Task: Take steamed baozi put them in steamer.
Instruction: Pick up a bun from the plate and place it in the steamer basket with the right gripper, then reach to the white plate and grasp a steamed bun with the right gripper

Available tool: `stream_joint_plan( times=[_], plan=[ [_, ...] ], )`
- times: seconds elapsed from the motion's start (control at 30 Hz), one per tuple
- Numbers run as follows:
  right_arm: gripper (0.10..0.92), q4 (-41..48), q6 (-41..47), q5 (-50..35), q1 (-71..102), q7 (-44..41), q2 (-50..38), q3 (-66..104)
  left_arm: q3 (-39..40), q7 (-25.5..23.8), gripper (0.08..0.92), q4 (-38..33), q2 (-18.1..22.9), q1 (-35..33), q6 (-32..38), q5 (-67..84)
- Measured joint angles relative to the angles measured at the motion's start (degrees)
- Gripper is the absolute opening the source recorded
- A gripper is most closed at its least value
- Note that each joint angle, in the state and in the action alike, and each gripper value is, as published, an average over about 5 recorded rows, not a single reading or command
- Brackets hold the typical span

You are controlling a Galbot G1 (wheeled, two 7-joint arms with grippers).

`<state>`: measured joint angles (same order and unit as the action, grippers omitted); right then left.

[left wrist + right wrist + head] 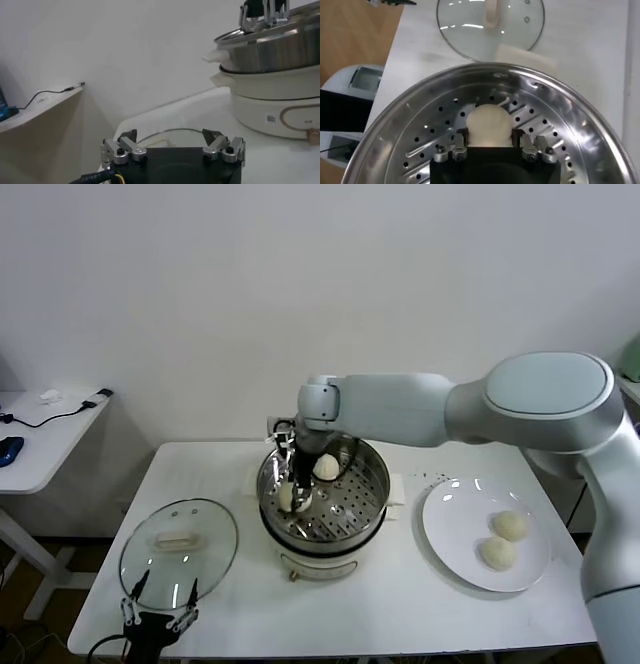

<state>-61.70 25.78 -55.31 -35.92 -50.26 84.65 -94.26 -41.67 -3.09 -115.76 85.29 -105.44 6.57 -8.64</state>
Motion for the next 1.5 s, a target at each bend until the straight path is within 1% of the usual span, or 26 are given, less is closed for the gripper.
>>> stream_joint_plan(
  times=[0.13, 0.27, 0.53, 0.87, 1.1, 1.27, 1.5],
  plan=[
    [0.774, -0.75, 0.24, -0.02, -0.08, -0.03, -0.33, 0.40, -0.04, 0.02, 0.823, 0.06, -0.08, -0.01, 0.03, 0.03],
    [0.818, -1.90, 0.24, 0.18, -0.92, -0.24, -1.33, 0.91, -0.02, 0.04, 0.823, 0.06, -0.18, 0.03, 0.04, 0.04],
    [0.823, -5.94, -0.66, 2.09, -4.81, -1.48, -6.84, 1.61, 0.10, 0.07, 0.823, 0.03, -0.23, 0.14, 0.03, -0.13],
    [0.823, -13.19, -5.29, 7.78, -11.75, -6.08, -22.29, 0.19, 0.21, 0.08, 0.823, -0.27, -0.03, 0.26, -0.36, -0.78],
    [0.823, -17.39, -9.19, 16.17, -12.30, -9.32, -35.52, 0.10, 0.54, -0.11, 0.823, -0.49, 0.51, 0.96, -0.91, -1.69],
    [0.823, -18.31, -11.58, 23.47, -7.96, -10.48, -44.12, 2.95, 0.67, -0.34, 0.823, -0.83, 0.82, 1.21, -1.05, -2.27],
    [0.823, -16.99, -14.49, 33.90, 2.98, -11.09, -51.46, 10.43, 0.50, -0.83, 0.823, -1.60, 1.11, 1.13, -0.99, -2.48]
  ],
)
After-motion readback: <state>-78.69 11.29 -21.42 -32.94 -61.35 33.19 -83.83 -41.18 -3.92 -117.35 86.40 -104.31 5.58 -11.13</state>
